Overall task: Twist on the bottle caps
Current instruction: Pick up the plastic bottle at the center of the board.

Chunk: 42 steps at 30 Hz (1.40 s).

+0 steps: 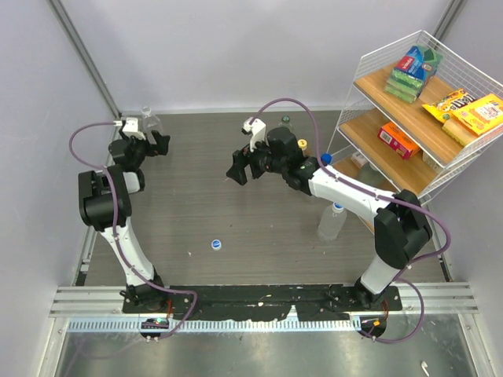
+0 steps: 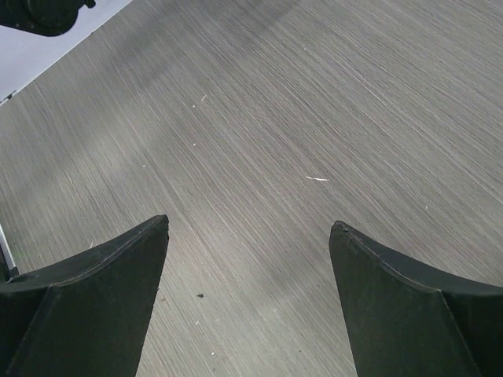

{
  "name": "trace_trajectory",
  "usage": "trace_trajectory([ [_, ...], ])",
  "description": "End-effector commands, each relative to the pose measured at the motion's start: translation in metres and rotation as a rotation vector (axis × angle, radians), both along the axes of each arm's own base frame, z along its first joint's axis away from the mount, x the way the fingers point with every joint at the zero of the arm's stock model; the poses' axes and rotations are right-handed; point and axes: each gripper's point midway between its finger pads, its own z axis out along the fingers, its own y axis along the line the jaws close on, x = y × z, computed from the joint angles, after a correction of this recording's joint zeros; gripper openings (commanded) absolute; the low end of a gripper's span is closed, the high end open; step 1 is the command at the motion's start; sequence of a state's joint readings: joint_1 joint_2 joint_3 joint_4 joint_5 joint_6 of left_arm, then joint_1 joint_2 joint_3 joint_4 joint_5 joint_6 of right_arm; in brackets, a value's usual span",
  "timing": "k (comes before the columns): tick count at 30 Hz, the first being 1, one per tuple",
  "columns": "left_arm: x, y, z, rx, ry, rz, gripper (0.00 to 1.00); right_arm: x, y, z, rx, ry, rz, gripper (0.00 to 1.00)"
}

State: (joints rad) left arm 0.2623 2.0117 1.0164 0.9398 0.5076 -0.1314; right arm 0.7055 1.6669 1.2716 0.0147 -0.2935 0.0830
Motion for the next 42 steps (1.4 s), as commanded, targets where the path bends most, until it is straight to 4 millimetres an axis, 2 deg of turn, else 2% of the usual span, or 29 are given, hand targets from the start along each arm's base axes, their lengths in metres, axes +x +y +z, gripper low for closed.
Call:
trace_trajectory([
  [1,0.01,0.009,0.022,0.013,-0.143,0.022,1.0,0.004,-0.002,0.044,0.039,-0.104,-0.007,0.87],
  [5,0.017,0.013,0.017,-0.002,-0.157,0.041,1.0,0.004,-0.004,0.045,0.031,-0.113,-0.011,0.87],
  [9,0.02,0.016,0.023,-0.003,-0.206,0.047,1.0,0.007,-0.005,0.047,0.022,-0.132,-0.021,0.87],
  [16,0.027,0.023,0.022,0.0,-0.204,0.075,0.99,0.008,-0.006,0.051,0.019,-0.145,-0.025,0.87],
  [21,0.028,0.019,0.021,0.009,-0.2,0.05,0.97,0.007,-0.009,0.051,0.004,-0.14,-0.025,0.88],
  [25,0.029,0.016,0.021,0.013,-0.195,0.029,0.88,0.008,-0.011,0.055,0.006,-0.148,-0.037,0.87],
  [33,0.029,0.015,0.021,0.016,-0.194,0.02,0.78,0.009,-0.02,0.068,0.002,-0.201,-0.062,0.87],
  [37,0.036,0.021,0.018,-0.003,-0.162,0.047,0.64,0.007,-0.027,0.078,0.002,-0.229,-0.086,0.87],
  [42,0.029,0.016,0.02,0.008,-0.179,0.023,0.62,0.002,-0.037,0.082,-0.011,-0.249,-0.098,0.87],
])
